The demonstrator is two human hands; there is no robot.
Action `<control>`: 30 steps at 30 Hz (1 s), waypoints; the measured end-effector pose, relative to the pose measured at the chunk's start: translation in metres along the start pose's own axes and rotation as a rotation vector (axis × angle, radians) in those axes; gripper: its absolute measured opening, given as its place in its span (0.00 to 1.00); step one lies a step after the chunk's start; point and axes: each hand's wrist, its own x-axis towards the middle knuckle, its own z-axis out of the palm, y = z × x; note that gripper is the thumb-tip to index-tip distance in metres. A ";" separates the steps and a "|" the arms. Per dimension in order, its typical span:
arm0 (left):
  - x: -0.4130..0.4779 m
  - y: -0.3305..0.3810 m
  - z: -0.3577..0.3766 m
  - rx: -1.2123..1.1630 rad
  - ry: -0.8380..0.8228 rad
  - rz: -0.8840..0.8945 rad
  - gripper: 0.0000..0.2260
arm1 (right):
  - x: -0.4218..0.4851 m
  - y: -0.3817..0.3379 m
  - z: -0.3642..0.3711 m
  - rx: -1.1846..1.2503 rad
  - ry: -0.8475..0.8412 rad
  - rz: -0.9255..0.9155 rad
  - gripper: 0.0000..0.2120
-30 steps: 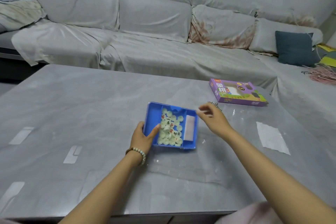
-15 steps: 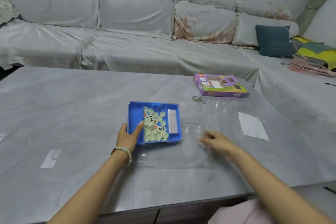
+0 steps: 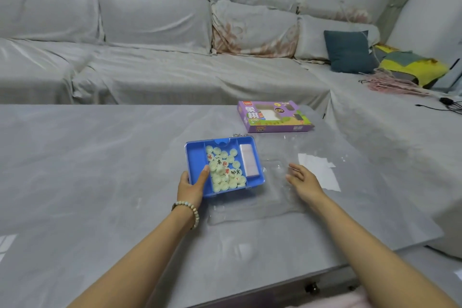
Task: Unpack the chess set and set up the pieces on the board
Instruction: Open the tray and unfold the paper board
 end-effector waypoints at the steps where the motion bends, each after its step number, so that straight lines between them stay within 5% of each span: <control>1: 0.002 0.000 0.009 -0.019 0.005 -0.003 0.16 | 0.002 0.002 -0.003 -0.069 0.021 -0.048 0.20; 5: 0.014 0.001 0.024 -0.077 0.050 -0.017 0.15 | -0.009 0.007 0.005 -0.501 -0.033 -0.350 0.20; 10: 0.037 0.002 -0.001 -0.096 0.125 -0.043 0.20 | -0.009 0.012 0.016 -0.835 -0.206 -0.410 0.25; 16: 0.049 0.002 -0.034 -0.156 0.169 -0.014 0.27 | 0.030 0.012 -0.003 -0.807 -0.160 -0.360 0.23; 23: 0.038 0.009 -0.028 -0.218 0.115 -0.027 0.16 | 0.027 -0.001 -0.003 -0.647 -0.131 -0.433 0.20; 30: 0.023 0.024 -0.047 -0.108 0.024 -0.169 0.19 | -0.016 -0.055 0.034 -0.104 -0.139 -0.451 0.17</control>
